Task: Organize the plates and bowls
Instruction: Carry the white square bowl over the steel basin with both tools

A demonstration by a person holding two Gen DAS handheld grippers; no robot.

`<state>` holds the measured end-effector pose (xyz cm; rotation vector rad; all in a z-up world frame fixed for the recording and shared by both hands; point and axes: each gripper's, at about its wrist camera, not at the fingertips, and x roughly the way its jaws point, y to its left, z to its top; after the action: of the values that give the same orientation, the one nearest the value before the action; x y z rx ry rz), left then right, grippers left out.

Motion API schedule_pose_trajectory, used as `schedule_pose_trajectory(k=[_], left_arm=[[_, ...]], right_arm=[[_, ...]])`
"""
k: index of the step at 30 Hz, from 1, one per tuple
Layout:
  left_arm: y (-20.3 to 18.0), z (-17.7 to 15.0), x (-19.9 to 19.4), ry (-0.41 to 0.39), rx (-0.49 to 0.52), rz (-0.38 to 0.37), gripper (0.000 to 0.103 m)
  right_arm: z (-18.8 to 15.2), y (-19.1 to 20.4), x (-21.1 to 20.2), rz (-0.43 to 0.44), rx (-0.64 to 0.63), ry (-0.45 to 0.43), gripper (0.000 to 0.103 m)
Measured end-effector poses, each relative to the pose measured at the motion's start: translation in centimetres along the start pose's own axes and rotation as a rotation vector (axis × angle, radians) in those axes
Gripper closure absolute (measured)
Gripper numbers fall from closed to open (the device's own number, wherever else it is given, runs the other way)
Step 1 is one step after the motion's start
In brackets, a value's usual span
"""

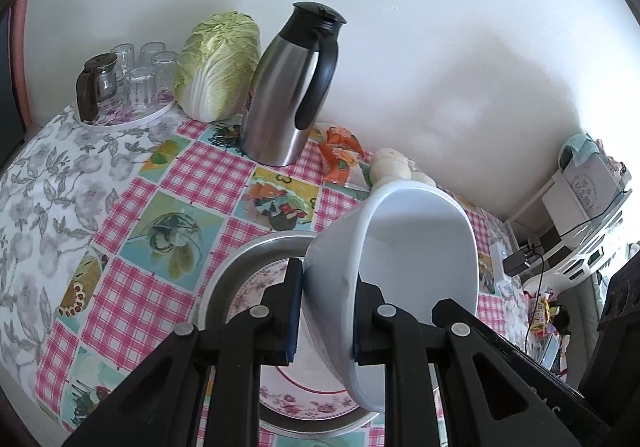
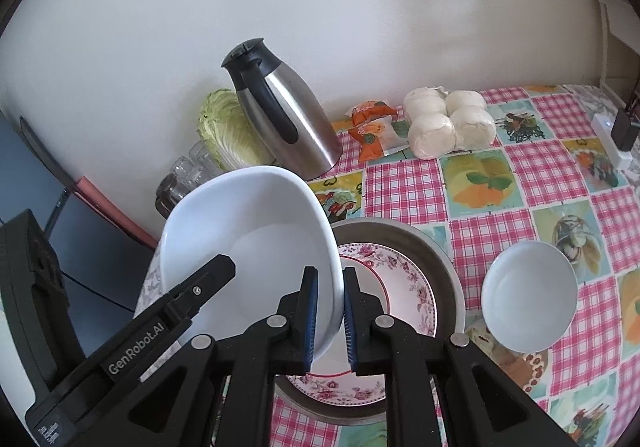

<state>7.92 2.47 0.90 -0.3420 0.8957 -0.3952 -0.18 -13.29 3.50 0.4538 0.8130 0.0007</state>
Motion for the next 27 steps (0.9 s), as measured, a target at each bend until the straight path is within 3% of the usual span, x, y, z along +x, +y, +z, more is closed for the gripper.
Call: schedule_pose_trajectory(k=[9, 27], left_arm=[[-1.9, -0.6, -0.2, -0.011, 0.031, 0.014, 0.083], [-4.2, -1.9, 2.0, 0.053, 0.081, 0.042, 0.083]], right_arm=[[0.0, -1.6, -1.4, 0.029, 0.030, -0.004, 0.088], [0.1, -4.5, -2.0, -0.012, 0.068, 0.010, 0.088]])
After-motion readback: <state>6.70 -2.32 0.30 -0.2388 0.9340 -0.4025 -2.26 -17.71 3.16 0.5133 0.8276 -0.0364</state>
